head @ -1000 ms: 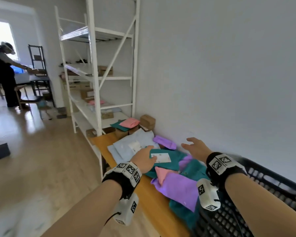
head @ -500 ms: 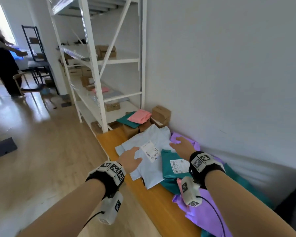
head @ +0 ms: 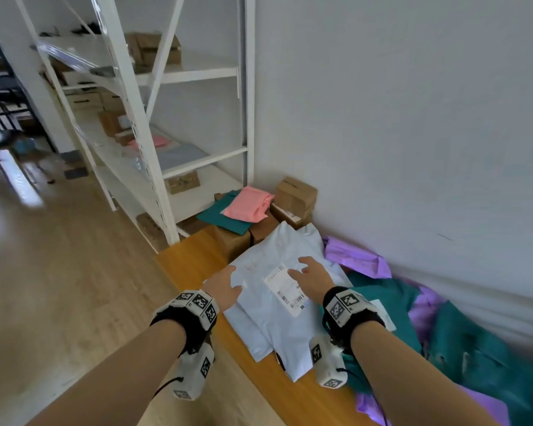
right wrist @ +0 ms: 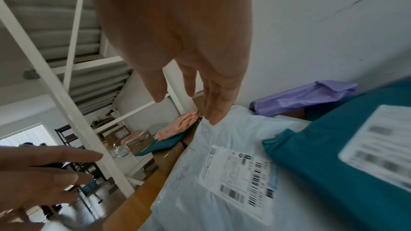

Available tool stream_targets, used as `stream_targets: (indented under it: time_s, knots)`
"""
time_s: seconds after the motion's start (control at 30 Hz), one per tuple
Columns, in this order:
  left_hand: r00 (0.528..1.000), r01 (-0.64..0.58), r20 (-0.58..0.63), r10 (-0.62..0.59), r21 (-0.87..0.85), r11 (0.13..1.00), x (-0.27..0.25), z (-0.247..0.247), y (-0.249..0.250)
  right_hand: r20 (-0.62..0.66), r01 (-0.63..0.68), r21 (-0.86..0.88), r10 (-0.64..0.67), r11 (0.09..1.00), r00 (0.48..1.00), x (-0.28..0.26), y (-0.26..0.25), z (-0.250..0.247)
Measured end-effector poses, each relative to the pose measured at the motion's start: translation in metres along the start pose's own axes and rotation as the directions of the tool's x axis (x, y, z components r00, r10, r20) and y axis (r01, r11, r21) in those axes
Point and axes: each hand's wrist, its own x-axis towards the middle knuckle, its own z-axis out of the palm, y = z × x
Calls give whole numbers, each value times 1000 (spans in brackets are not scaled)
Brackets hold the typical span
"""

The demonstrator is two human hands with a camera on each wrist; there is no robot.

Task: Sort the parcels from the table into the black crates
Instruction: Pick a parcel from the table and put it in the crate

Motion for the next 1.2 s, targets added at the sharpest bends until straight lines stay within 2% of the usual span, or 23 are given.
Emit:
stream_targets:
  time_s: [0.27,0.4,0.53,0.7,0.77,0.97,1.2]
  knots:
    - [998,-62,32,60,74,995,110,-75,-29,-49,-63,7,64,998,997,87,-67,43]
    - [997,-72,34,69,74,995,154,-97,-39,-53,-86,-16,85,996,995,116,-88,58]
    - [995,-39,96,36,23,999,188,-105,-44,-57,-106,-61,103,992,993,142,-105,61]
    - [996,-46,72,47,-15,999,226,-108,-43,-55,-89,-96,84,991,995,171,-127,57]
    - [997,-21,74,24,-52,998,241,-108,-43,-4,-73,-96,73,993,997,187,-133,62]
    - [994,41,105,-26,-142,989,293,-105,-39,-45,-92,-61,89,994,995,243,-131,70]
    - [986,104,140,-86,-125,987,344,-94,-29,13,-82,-106,84,991,996,296,-125,73]
